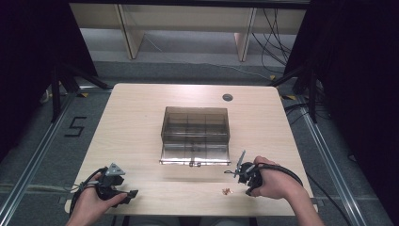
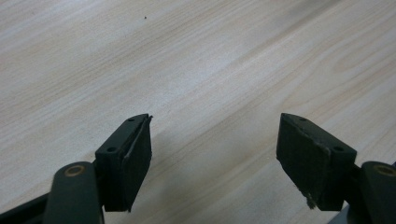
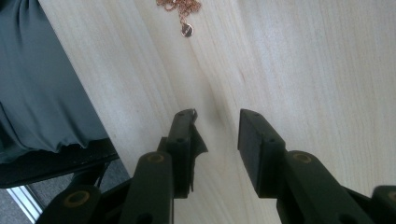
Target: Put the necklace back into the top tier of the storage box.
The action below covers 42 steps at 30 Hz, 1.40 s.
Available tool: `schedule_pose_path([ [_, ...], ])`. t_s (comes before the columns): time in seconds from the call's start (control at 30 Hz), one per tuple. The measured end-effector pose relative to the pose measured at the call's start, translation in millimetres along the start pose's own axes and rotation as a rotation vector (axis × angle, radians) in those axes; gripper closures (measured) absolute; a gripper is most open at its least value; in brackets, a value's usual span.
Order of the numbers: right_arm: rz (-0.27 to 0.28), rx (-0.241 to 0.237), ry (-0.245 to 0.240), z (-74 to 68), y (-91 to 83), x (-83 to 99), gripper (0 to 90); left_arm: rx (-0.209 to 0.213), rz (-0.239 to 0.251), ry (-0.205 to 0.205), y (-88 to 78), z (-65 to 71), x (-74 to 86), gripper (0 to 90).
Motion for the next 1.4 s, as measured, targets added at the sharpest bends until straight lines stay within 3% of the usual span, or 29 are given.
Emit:
schedule_pose_path([
  [0.43, -0.007, 0.021, -0.029, -4.5, -1.3, -11.9, 67.3, -0.002, 0.004, -0.001, 0.1, 1.2, -0.1, 26.4],
  [0.63, -0.007, 0.032, -0.068, -3.5, -2.0, -17.7, 68.1, 0.01, 0.003, -0.006, 0.2, 2.6, -0.3, 26.4],
  [0.7, -0.009, 0.027, -0.055, -5.4, -2.5, -19.4, 68.4, 0.006, 0.004, -0.007, 0.5, 2.3, -0.2, 26.4],
  [0.73, -0.003, 0.034, -0.082, -3.2, -1.4, -20.9, 68.4, 0.011, 0.001, -0.005, 0.4, 2.4, 0.0, 26.4],
  [0.77, -0.006, 0.035, -0.071, -4.7, -1.1, -21.7, 68.5, 0.011, 0.0, -0.006, 0.6, 2.5, 0.1, 26.4],
  [0.8, -0.022, 0.044, -0.101, -2.7, -0.2, -23.1, 68.6, 0.01, 0.0, -0.006, 0.4, 2.7, 0.0, 26.4],
  [1.07, -0.026, 0.047, -0.131, -7.9, 4.1, -32.1, 69.6, 0.001, 0.003, 0.001, 0.3, 2.7, -0.3, 26.4],
  [1.1, -0.032, 0.038, -0.159, -9.2, 6.0, -35.4, 69.7, 0.001, 0.004, 0.0, 0.2, 2.7, -0.3, 26.4],
  [1.17, -0.035, 0.037, -0.142, -10.9, 6.6, -35.5, 70.0, 0.005, 0.002, 0.002, 0.0, 2.5, -0.3, 26.4],
  [1.2, -0.041, 0.042, -0.166, -11.3, 8.1, -38.7, 70.2, 0.004, 0.003, 0.003, 0.0, 2.4, -0.3, 26.4],
  [1.4, -0.043, 0.037, -0.18, -17.3, 12.5, -44.5, 70.4, -0.001, 0.005, -0.001, 0.1, 2.6, -0.5, 26.4],
])
Point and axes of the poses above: each handheld gripper's, and its own axes: y roughly forward along the jaws, x roughly out of its underside, z roughly to its right, the point moved 8 cm from there along y, roughly forward along the jaws, and after that the axes turned 11 degrees about y, right-handed, at the moved point
